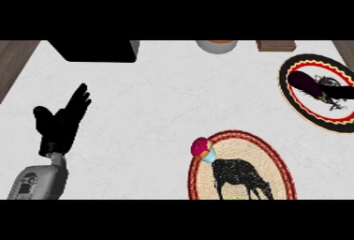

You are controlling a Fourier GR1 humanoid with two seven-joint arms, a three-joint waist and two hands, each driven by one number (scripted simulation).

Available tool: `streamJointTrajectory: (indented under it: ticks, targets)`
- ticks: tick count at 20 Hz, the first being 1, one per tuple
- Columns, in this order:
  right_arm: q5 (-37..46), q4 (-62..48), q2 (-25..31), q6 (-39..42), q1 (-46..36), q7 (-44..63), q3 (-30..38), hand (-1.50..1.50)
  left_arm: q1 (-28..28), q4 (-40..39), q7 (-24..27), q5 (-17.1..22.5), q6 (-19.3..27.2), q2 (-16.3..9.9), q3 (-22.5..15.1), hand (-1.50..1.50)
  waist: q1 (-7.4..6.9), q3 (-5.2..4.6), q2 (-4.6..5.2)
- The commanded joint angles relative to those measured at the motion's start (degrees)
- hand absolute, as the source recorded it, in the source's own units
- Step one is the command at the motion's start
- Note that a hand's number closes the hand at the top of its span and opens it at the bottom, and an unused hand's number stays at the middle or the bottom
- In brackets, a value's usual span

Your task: Pick the eggplant from the placemat and place it in the plate

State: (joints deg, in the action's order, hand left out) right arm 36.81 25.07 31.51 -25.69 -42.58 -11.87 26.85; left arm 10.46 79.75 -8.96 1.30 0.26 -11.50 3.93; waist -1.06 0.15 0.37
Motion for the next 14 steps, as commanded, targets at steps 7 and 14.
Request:
streamJointTrajectory:
  ticks: [7,14]
  targets:
    - [-15.2,10.2,-2.4,8.8,-3.0,-3.5,7.8,-1.50,-1.3,1.6,-1.5,0.8,-0.7,-1.5,1.6,0.00,1.43,-0.17,-0.68]
    - [-25.2,10.9,-1.1,23.4,0.4,-0.4,11.4,-1.50,-1.3,1.7,-1.5,0.0,0.1,0.0,1.0,0.00,1.23,-0.15,-0.45]
